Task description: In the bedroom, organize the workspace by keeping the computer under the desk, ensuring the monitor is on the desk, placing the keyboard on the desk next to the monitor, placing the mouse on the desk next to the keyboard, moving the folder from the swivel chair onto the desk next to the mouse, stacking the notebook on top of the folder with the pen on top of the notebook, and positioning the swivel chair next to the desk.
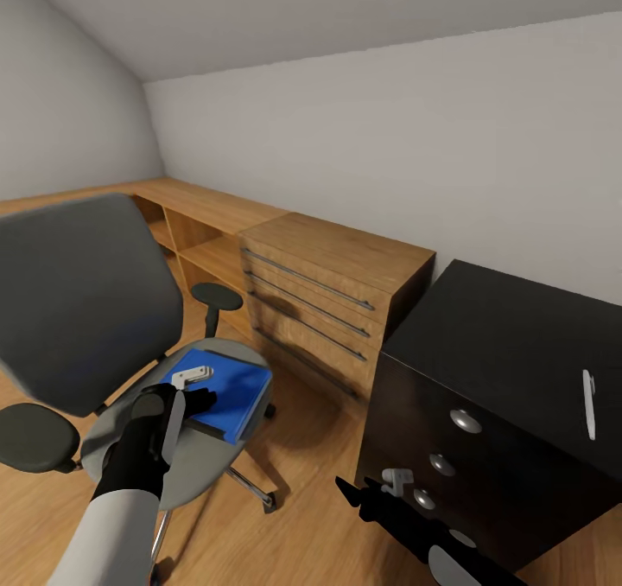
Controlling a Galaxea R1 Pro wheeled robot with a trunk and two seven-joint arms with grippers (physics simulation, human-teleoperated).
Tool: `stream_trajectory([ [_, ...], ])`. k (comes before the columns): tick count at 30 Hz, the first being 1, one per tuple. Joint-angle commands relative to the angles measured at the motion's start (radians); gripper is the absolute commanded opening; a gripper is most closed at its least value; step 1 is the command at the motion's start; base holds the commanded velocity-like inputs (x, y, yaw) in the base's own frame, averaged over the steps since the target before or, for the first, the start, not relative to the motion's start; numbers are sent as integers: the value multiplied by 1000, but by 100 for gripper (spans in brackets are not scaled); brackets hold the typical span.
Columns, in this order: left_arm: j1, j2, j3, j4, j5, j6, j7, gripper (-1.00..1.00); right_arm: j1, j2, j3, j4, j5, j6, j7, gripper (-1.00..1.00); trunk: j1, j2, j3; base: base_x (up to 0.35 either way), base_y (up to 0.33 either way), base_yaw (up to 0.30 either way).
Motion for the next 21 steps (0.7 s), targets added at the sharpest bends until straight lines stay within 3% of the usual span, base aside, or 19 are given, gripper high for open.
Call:
stream_trajectory([
  [1, -1, -1, 3, -1, -7, 4, -4, 100, -2, -1, 7, 0, -11, -7, 2, 100, 0, 0, -1, 0, 0, 0],
  [21, 0, 1, 4, -29, -8, 39, -4, 100, -2, -1, 8, 2, -10, -7, 1, 100, 0, 0, -1, -65, 17, 0],
])
